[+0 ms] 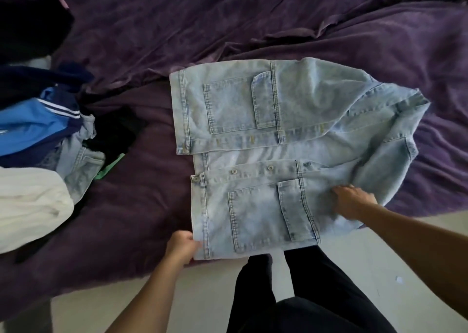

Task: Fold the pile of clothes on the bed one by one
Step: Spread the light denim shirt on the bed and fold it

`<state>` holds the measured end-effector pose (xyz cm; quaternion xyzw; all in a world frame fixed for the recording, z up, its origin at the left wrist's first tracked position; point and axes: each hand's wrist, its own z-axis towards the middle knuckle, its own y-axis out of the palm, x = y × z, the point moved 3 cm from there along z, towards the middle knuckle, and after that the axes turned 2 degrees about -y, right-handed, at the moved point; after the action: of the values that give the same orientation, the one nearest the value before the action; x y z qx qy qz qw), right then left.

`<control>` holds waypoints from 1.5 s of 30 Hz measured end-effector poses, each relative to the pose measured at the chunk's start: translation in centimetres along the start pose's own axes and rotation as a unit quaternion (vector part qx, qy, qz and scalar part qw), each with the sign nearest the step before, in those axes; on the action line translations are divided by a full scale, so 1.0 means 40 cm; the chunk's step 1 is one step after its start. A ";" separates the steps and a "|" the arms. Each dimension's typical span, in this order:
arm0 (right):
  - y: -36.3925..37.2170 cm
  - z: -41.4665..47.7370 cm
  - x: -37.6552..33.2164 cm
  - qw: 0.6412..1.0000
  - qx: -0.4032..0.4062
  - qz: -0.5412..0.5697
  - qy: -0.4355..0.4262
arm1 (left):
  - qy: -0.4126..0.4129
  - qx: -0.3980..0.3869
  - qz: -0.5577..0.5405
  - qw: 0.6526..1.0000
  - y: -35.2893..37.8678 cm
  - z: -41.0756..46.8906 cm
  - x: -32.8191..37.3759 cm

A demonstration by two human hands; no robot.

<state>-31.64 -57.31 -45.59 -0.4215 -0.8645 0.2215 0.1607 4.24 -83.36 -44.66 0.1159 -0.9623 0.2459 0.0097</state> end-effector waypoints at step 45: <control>-0.421 0.229 0.183 0.517 0.149 0.838 0.095 | 0.473 0.190 0.275 0.815 0.233 -0.030 0.785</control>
<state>-51.32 -62.92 -43.96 -0.9393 -0.0452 0.3375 0.0427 -28.48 -81.72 -45.62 -0.2851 -0.7646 0.4408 0.3738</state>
